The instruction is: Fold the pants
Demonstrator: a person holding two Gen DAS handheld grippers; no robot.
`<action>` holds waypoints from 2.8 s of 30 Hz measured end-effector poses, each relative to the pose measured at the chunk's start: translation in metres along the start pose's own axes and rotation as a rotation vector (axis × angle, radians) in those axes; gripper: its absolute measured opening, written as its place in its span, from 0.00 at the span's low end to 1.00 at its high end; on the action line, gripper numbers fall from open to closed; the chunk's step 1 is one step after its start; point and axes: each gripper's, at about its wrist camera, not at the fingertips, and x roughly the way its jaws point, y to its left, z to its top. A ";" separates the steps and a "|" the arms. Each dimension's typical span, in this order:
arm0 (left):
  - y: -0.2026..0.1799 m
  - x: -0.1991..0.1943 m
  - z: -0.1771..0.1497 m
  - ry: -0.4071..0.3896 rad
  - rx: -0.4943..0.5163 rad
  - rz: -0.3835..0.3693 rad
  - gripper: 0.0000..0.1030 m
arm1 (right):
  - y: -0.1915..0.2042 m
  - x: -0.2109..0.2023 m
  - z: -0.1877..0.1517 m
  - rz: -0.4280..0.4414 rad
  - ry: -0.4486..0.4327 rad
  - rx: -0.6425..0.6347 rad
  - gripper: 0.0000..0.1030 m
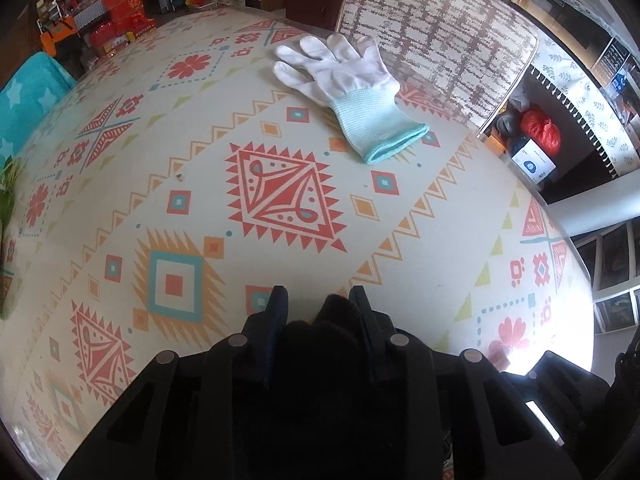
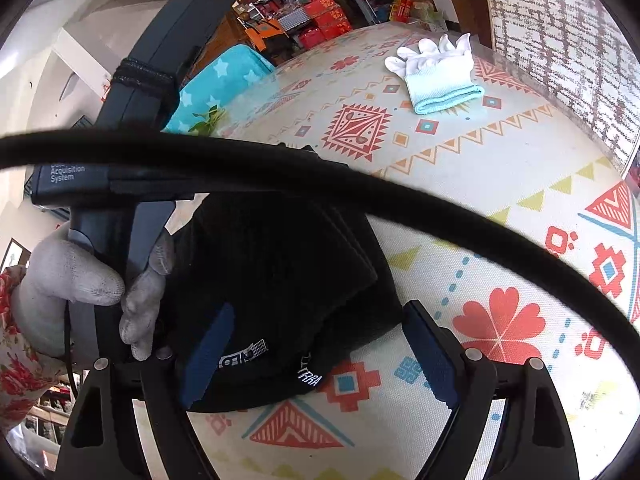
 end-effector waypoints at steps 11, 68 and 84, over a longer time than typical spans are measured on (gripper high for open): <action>-0.006 0.003 0.001 -0.005 0.012 0.032 0.29 | 0.000 0.007 0.004 0.005 0.031 0.000 0.43; 0.090 -0.149 -0.098 -0.276 -0.190 -0.144 0.25 | 0.115 -0.040 -0.008 0.004 -0.053 -0.173 0.26; 0.194 -0.172 -0.202 -0.329 -0.416 -0.233 0.25 | 0.227 0.022 -0.036 0.023 0.053 -0.349 0.26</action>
